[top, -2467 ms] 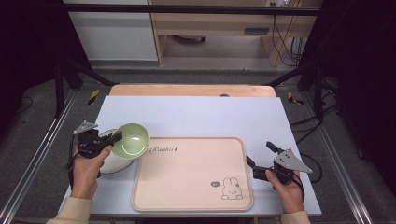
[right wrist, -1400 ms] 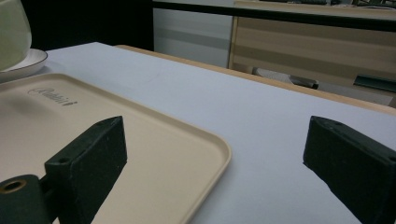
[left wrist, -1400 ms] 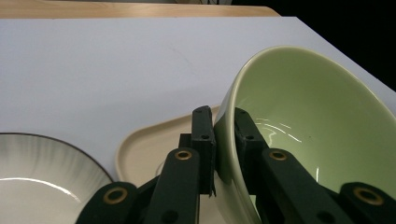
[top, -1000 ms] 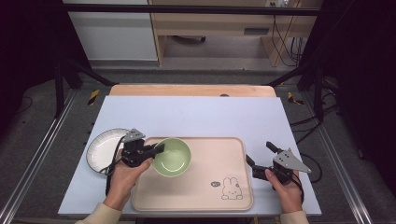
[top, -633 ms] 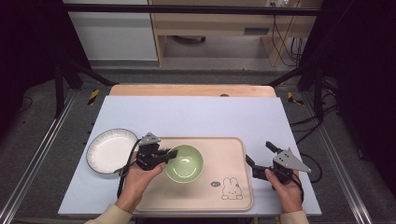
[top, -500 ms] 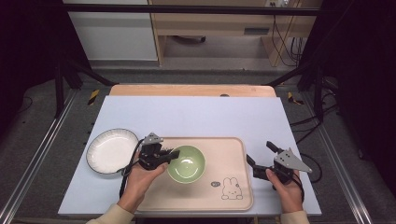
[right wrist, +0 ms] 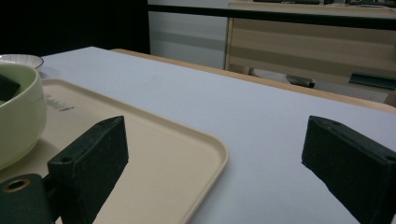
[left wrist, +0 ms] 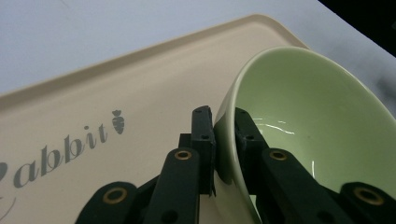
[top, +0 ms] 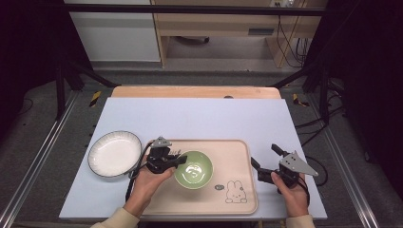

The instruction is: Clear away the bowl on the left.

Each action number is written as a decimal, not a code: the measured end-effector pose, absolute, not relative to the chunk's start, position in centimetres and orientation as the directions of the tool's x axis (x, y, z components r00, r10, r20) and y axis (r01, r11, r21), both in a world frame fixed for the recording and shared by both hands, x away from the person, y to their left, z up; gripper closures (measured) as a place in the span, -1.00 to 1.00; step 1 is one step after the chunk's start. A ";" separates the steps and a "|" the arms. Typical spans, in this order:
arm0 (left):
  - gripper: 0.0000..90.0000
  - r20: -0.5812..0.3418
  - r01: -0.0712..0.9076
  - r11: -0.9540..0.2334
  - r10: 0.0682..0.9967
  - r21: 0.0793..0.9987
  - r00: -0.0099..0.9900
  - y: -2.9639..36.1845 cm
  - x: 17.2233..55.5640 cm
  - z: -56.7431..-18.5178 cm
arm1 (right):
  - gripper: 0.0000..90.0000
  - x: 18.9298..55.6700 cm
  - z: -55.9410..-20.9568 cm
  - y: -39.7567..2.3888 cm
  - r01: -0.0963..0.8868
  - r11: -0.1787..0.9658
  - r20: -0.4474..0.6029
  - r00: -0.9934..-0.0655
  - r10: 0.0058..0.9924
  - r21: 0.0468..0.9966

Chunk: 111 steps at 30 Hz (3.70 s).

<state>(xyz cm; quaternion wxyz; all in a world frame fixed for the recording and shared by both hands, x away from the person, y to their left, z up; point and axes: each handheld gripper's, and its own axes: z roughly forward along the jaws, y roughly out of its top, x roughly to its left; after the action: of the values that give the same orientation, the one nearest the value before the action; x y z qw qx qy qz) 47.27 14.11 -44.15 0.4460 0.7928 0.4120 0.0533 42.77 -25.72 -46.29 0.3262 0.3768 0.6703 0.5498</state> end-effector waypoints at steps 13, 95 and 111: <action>0.81 -0.293 0.627 -0.280 0.699 0.727 0.652 13.4 48.1 -45.0 | -0.84 42.8 -46.3 -25.9 0.148 0.104 -0.014 -0.507 0.862 0.984; 0.39 -0.108 0.496 -0.364 0.712 0.788 0.694 12.9 47.6 -44.2 | -0.85 42.6 -46.1 -25.8 0.138 0.096 -0.012 -0.511 0.859 0.986; -0.22 -0.084 0.384 -0.308 0.675 0.870 0.733 12.5 46.9 -43.1 | -0.85 42.6 -46.1 -25.8 0.137 0.100 -0.016 -0.511 0.859 0.985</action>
<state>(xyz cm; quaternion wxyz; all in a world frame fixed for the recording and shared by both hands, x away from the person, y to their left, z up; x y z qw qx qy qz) 46.93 12.53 -43.10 0.4846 0.7947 0.3333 0.1504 42.59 -25.82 -46.08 0.3240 0.3734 0.6671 0.5573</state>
